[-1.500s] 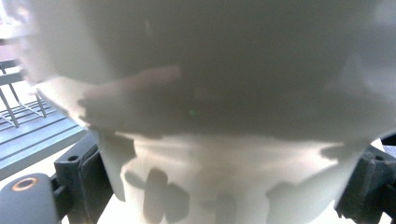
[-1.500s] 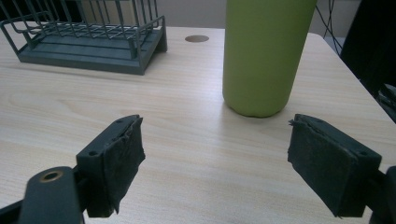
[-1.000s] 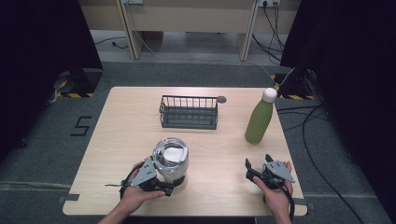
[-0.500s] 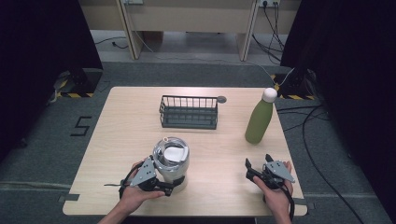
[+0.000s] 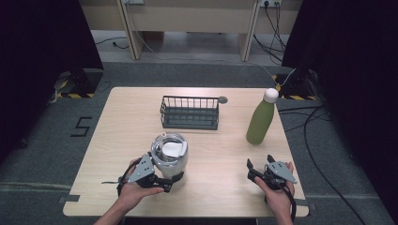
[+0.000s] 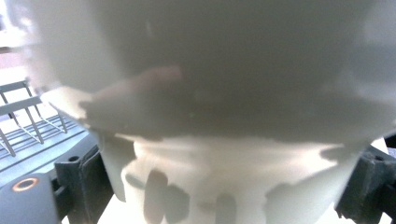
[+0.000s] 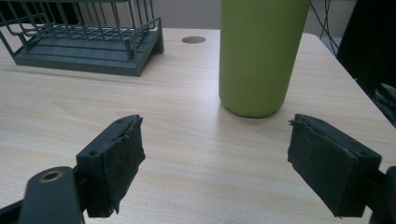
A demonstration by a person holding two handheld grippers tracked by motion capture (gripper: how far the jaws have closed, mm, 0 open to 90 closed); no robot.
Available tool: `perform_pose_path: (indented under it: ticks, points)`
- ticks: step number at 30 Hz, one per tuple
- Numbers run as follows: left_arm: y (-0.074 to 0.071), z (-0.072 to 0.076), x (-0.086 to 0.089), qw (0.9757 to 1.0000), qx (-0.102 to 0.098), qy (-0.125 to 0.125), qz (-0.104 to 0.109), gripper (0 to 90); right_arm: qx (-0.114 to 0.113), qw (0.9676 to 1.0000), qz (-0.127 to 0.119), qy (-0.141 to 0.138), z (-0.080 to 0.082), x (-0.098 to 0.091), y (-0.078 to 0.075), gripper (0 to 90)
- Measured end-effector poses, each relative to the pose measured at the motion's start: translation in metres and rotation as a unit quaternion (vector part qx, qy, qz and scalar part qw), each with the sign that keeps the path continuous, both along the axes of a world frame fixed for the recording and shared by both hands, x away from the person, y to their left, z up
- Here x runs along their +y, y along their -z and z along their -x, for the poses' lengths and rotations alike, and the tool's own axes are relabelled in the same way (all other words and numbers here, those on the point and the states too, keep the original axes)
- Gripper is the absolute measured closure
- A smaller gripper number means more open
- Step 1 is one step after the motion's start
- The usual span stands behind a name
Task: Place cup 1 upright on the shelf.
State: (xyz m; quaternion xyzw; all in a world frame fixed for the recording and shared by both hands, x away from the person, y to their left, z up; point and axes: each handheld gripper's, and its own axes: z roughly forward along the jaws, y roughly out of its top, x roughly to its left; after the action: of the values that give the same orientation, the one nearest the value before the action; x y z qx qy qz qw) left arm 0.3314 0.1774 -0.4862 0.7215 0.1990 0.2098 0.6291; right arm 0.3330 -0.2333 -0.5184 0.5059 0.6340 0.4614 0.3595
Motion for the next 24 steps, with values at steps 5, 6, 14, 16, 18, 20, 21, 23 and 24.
perform_pose_path:
  ticks: [5, 6, 14, 16, 18, 20, 21, 23, 24]
  points:
    - [-0.007, -0.005, 0.0, 0.9999, -0.007, -0.004, 0.007, 9.5, 0.001, 1.0, 0.0, 0.001, 0.0, 0.0, 0.0, 18.1]
    - [-0.011, -0.007, -0.001, 0.9999, -0.01, -0.006, 0.011, 9.5, 0.001, 1.0, 0.0, 0.001, 0.0, 0.0, 0.0, 18.1]
    - [-0.019, -0.014, 0.0, 0.9996, -0.018, -0.015, 0.016, 9.5, 0.0, 1.0, -0.001, 0.003, 0.0, -0.001, 0.0, 18.1]
    - [-0.02, -0.016, 0.001, 0.9996, -0.018, -0.016, 0.016, 9.5, 0.0, 1.0, -0.001, 0.003, 0.0, -0.001, 0.0, 18.1]
    - [-0.023, -0.018, 0.001, 0.9995, -0.02, -0.02, 0.016, 9.6, 0.0, 1.0, -0.001, 0.003, 0.0, -0.001, 0.0, 18.1]
    - [-0.024, -0.02, 0.002, 0.9994, -0.02, -0.021, 0.017, 9.5, 0.0, 1.0, 0.0, 0.003, 0.0, 0.0, 0.0, 18.1]
    - [-0.025, -0.021, 0.002, 0.9994, -0.02, -0.022, 0.017, 9.5, 0.0, 1.0, 0.0, 0.003, 0.0, 0.0, 0.0, 18.1]
    - [-0.026, -0.023, 0.002, 0.9994, -0.021, -0.023, 0.015, 9.6, 0.0, 1.0, -0.001, 0.003, 0.0, 0.0, 0.0, 18.1]
    - [-0.026, -0.024, 0.002, 0.9994, -0.021, -0.024, 0.015, 9.6, -0.001, 1.0, -0.001, 0.003, 0.0, 0.0, 0.0, 18.1]
